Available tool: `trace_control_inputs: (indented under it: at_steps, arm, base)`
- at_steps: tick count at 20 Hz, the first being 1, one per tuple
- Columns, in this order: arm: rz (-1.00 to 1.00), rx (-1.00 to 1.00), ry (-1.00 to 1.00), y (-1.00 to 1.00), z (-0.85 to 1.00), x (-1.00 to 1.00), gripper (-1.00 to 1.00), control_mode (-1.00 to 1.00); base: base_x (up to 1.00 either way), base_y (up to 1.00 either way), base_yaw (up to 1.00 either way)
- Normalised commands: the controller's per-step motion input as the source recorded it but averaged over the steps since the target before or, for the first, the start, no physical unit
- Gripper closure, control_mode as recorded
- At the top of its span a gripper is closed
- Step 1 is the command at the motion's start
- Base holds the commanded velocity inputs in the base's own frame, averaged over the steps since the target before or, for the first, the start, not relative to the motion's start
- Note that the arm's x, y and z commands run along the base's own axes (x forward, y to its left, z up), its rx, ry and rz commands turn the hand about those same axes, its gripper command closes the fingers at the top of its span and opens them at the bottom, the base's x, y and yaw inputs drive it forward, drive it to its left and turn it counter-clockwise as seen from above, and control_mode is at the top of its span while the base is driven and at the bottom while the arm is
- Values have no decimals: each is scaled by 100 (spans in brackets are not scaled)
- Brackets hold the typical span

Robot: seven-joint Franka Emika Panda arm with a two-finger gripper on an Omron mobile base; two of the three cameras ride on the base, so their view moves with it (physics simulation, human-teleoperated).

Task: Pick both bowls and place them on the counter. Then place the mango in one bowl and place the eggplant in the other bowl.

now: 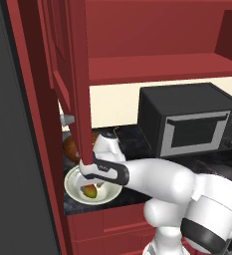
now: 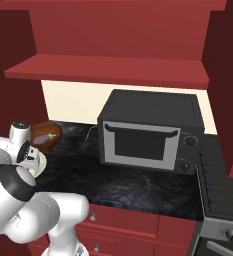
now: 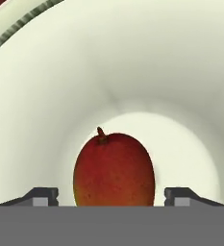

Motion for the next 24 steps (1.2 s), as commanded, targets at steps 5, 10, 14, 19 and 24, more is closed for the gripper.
trace_control_inputs:
  at_steps: [5,10,14,19,24]
  arm:
    - [3,0,0,0,12,0,-100,-100]
    - [1,0,-6,-8,34,-6,-100,-100]
    - [0,-1,-13,-29,43,-19,-100,-100]
    - [0,0,-15,-39,51,-20,-100,-100]
    - [0,0,-6,-51,54,-20,-100,-100]
  base:
    - [0,0,0]
    - [0,0,0]
    - [0,0,0]
    - [0,0,0]
    - [0,0,0]
